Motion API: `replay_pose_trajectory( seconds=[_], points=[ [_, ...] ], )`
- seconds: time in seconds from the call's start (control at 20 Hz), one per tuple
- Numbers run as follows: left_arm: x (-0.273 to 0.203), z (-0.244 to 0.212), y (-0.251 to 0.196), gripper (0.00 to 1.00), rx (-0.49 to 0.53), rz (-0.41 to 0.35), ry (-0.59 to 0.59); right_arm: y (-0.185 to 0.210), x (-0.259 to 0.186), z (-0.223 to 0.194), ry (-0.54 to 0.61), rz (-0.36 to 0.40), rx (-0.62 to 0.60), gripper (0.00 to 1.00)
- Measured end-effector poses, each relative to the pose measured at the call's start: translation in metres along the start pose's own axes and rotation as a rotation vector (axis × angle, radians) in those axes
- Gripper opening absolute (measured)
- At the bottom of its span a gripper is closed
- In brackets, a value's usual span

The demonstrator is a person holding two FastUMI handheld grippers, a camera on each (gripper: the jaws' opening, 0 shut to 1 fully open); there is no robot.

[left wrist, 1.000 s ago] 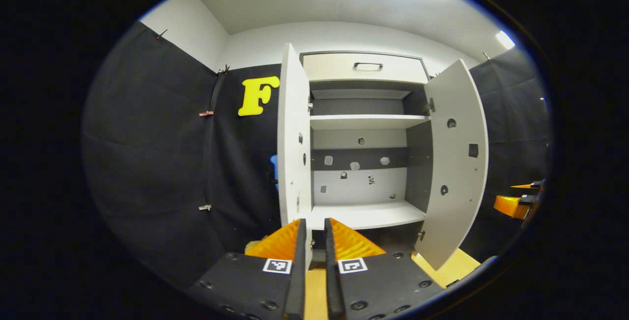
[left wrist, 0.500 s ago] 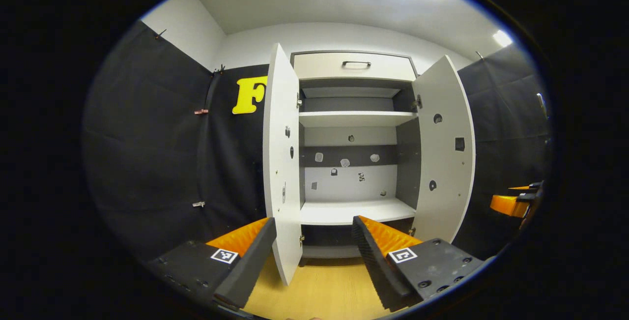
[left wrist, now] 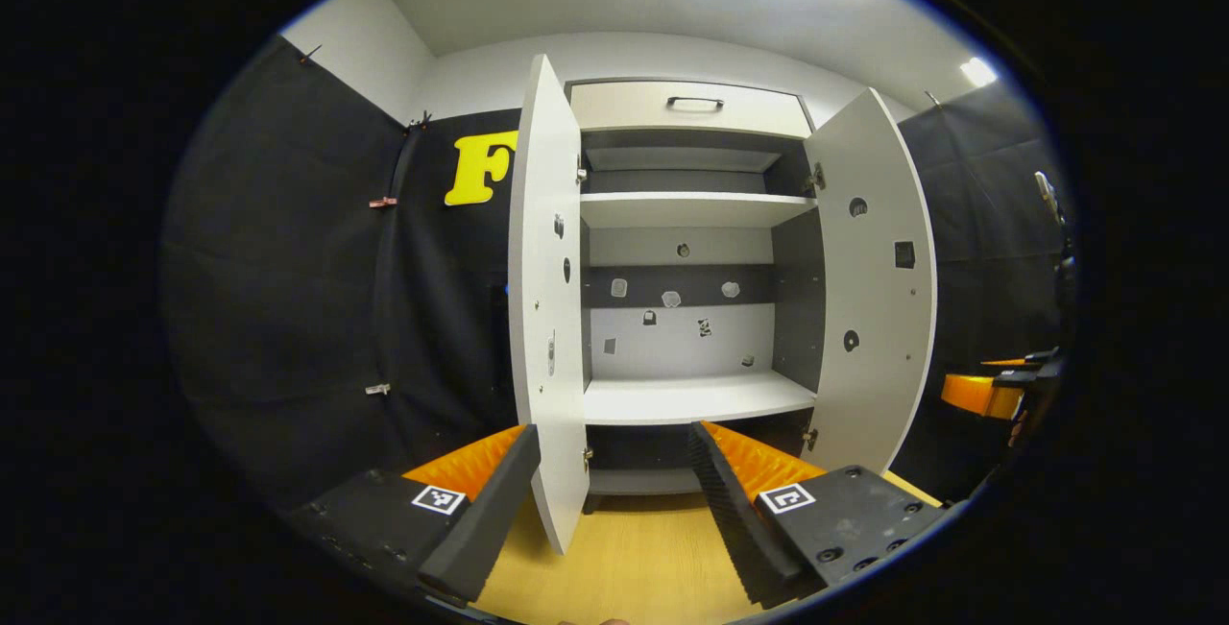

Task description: Open the right door of the double-door shoe cabinet with the right hand, and open the left door with the left hand.

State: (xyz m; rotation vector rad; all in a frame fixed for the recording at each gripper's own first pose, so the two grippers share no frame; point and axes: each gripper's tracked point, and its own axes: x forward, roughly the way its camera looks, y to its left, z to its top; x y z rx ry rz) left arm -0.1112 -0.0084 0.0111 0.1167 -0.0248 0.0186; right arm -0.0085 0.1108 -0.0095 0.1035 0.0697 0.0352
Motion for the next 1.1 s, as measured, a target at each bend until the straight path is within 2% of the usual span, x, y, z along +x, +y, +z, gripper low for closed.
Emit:
replay_pose_trajectory(
  seconds=[0.25, 0.45, 0.6, 0.8, 1.1],
  points=[
    [0.027, -0.006, 0.008, 0.95, 0.004, 0.008, 0.021, 0.025, 0.02, 0.009, -0.057, -0.029, -0.008, 0.98],
    [0.039, 0.003, -0.006, 0.95, -0.049, -0.089, 0.004, 0.041, 0.031, 0.012, -0.059, -0.059, -0.009, 0.98],
    [0.048, 0.0, -0.007, 0.95, -0.04, -0.119, 0.009, 0.046, 0.037, 0.024, -0.086, -0.059, -0.018, 0.98],
    [0.054, -0.006, -0.008, 0.95, -0.043, -0.112, 0.017, 0.041, 0.042, 0.028, -0.103, -0.064, -0.027, 0.98],
    [0.055, -0.016, -0.004, 0.95, -0.067, -0.074, 0.051, 0.038, 0.048, 0.013, -0.058, -0.049, -0.018, 0.98]
  ],
)
